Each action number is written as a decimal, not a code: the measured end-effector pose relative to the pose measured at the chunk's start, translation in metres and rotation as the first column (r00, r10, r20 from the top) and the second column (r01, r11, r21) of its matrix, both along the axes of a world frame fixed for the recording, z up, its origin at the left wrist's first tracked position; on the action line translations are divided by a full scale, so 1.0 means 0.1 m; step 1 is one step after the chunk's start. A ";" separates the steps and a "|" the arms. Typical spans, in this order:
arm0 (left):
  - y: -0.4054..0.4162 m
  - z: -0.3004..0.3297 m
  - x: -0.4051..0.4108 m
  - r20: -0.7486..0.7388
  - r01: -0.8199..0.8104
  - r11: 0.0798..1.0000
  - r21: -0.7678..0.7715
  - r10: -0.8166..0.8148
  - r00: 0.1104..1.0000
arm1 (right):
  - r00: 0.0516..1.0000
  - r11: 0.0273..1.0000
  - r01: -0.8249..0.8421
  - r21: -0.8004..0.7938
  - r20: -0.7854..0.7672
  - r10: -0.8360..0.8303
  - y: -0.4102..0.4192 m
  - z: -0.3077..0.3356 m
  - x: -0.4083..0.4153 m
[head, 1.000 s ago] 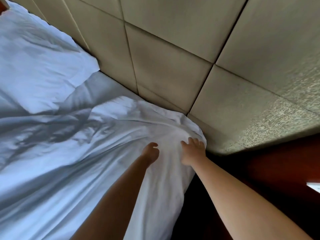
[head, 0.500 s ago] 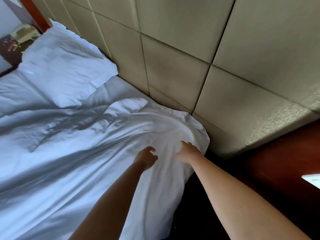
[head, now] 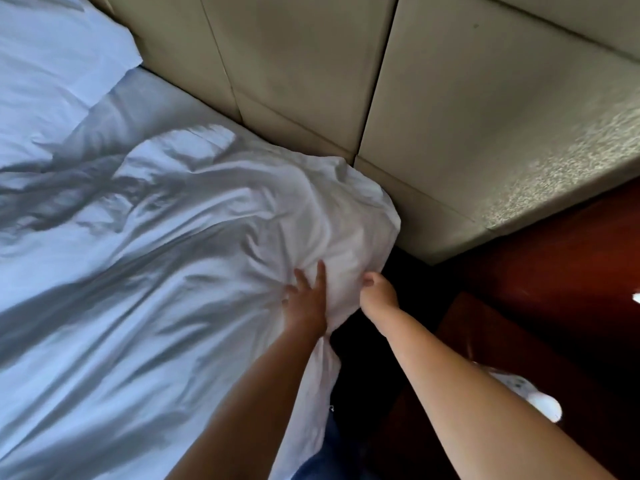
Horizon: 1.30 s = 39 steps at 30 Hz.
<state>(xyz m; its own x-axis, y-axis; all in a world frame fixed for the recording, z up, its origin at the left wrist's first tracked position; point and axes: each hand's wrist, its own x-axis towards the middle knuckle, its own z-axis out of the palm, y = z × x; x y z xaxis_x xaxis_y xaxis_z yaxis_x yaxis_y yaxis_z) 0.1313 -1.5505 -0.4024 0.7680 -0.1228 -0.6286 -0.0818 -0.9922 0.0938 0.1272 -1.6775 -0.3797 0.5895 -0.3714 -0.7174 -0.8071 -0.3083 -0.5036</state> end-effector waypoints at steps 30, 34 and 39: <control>-0.04 2.92 0.69 0.074 -0.352 0.446 -0.823 0.698 0.712 | 0.714 0.987 -0.139 0.084 0.699 0.042 0.27 2.99 0.77; -0.55 3.53 1.08 0.174 -0.227 0.445 -0.867 0.694 0.698 | 0.572 0.995 -0.023 0.094 0.818 -0.064 -0.16 3.58 1.07; -0.50 3.20 1.03 0.259 -0.202 0.571 -0.796 0.623 0.739 | 0.629 0.995 0.082 0.050 0.772 -0.091 -0.16 3.11 1.01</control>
